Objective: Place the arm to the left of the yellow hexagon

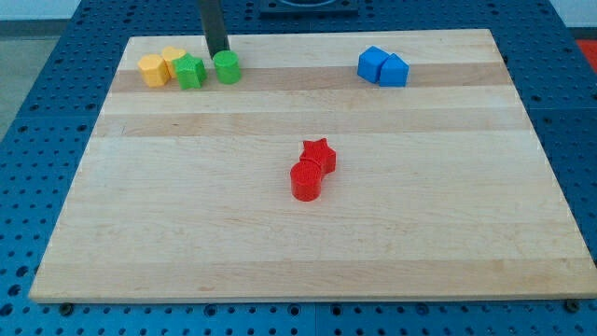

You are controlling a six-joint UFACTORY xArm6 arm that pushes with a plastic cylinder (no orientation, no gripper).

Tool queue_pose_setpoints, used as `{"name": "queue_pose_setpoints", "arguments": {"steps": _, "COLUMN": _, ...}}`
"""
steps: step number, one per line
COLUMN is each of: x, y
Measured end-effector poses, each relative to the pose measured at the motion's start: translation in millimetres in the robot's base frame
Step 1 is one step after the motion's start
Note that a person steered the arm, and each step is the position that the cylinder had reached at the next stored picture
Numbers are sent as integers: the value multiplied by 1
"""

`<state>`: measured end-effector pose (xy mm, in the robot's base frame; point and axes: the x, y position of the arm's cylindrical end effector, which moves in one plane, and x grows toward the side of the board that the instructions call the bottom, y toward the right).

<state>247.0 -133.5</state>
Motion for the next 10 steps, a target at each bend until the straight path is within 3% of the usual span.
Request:
{"name": "queue_pose_setpoints", "arguments": {"steps": 3, "x": 32, "y": 68}}
{"name": "queue_pose_setpoints", "arguments": {"steps": 4, "x": 9, "y": 62}}
{"name": "queue_pose_setpoints", "arguments": {"steps": 6, "x": -34, "y": -5}}
{"name": "queue_pose_setpoints", "arguments": {"steps": 8, "x": -34, "y": -106}}
{"name": "queue_pose_setpoints", "arguments": {"steps": 10, "x": 1, "y": -139}}
